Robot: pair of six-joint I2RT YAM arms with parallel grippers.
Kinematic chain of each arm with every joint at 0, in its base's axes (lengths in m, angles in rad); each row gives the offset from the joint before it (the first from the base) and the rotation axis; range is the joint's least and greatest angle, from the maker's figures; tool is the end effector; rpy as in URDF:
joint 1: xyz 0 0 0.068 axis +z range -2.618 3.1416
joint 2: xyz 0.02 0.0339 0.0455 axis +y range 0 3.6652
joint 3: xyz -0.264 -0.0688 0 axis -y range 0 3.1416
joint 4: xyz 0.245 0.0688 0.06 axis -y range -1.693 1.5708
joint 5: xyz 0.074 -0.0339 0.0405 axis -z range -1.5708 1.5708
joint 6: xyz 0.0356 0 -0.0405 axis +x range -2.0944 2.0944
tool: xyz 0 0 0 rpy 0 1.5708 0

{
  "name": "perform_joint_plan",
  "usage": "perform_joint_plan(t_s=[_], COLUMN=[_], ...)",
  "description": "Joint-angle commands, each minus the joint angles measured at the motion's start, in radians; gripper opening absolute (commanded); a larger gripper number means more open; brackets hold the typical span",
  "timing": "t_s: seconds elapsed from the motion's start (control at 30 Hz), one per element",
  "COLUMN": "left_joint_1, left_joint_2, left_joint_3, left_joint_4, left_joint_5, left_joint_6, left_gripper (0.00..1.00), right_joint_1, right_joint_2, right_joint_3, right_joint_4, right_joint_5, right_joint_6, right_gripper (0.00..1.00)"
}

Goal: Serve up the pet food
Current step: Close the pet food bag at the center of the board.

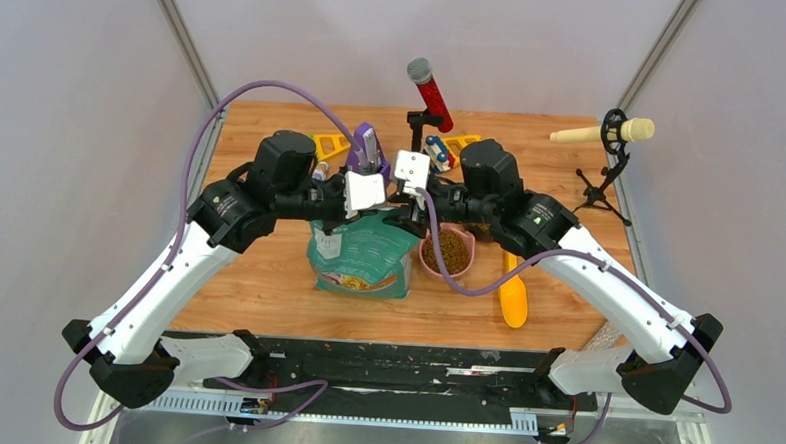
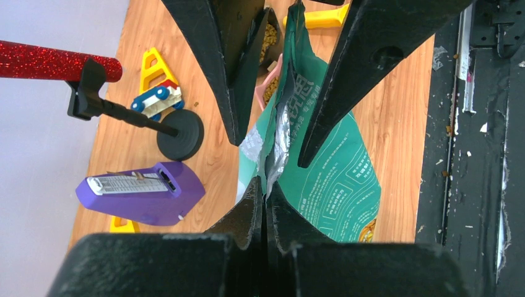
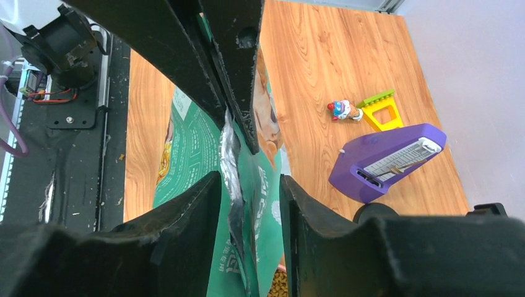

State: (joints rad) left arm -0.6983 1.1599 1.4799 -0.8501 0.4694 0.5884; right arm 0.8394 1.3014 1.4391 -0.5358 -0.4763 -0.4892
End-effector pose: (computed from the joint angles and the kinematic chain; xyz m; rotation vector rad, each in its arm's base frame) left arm 0.1578 -0.1534 0.4361 1.4661 1.4834 -0.5584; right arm 0.1759 0.2204 0.4201 -1.4584 1.3495 0.6959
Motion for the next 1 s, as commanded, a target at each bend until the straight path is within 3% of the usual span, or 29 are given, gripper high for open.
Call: perform_joint_plan(t_s=[0.0,0.17,0.27,0.5,0.6,0.73,0.83,0.93,0.97], left_joint_1=[-0.004,-0.009,-0.010,-0.012,-0.012,-0.012,-0.013,-0.013,-0.013], left_joint_2=[-0.021,-0.002,0.000,0.002,0.002,0.006,0.003,0.001,0.000], left_joint_3=[0.043,0.045,0.050,0.053,0.046,0.047,0.046,0.046,0.044], left_joint_4=[0.127,0.144,0.147,0.148,0.155,0.155,0.157,0.157,0.157], left_joint_5=[0.043,0.049,0.061,0.052,0.051,0.053,0.048,0.049,0.052], left_joint_6=[-0.013,-0.026,-0.027,-0.024,-0.021,-0.022,-0.018,-0.019,-0.019], left_gripper=[0.00,0.00,0.00,0.00,0.00,0.00,0.00,0.00,0.00], right_joint_1=[0.010,0.017,0.019,0.031,0.030,0.031,0.028,0.021,0.019], right_joint_2=[-0.007,0.022,0.039,0.018,0.010,-0.024,-0.062,-0.100,-0.110], right_joint_3=[0.046,0.064,0.069,0.073,0.055,0.008,-0.017,-0.046,-0.054], right_joint_4=[0.015,0.041,0.039,0.032,0.029,0.016,0.011,0.006,0.006], right_joint_5=[-0.055,-0.052,-0.024,0.081,0.206,0.250,0.269,0.250,0.239], right_joint_6=[0.010,0.007,0.014,0.058,0.070,0.061,0.073,0.081,0.078], right_gripper=[0.40,0.31,0.01,0.00,0.31,0.43,0.41,0.23,0.09])
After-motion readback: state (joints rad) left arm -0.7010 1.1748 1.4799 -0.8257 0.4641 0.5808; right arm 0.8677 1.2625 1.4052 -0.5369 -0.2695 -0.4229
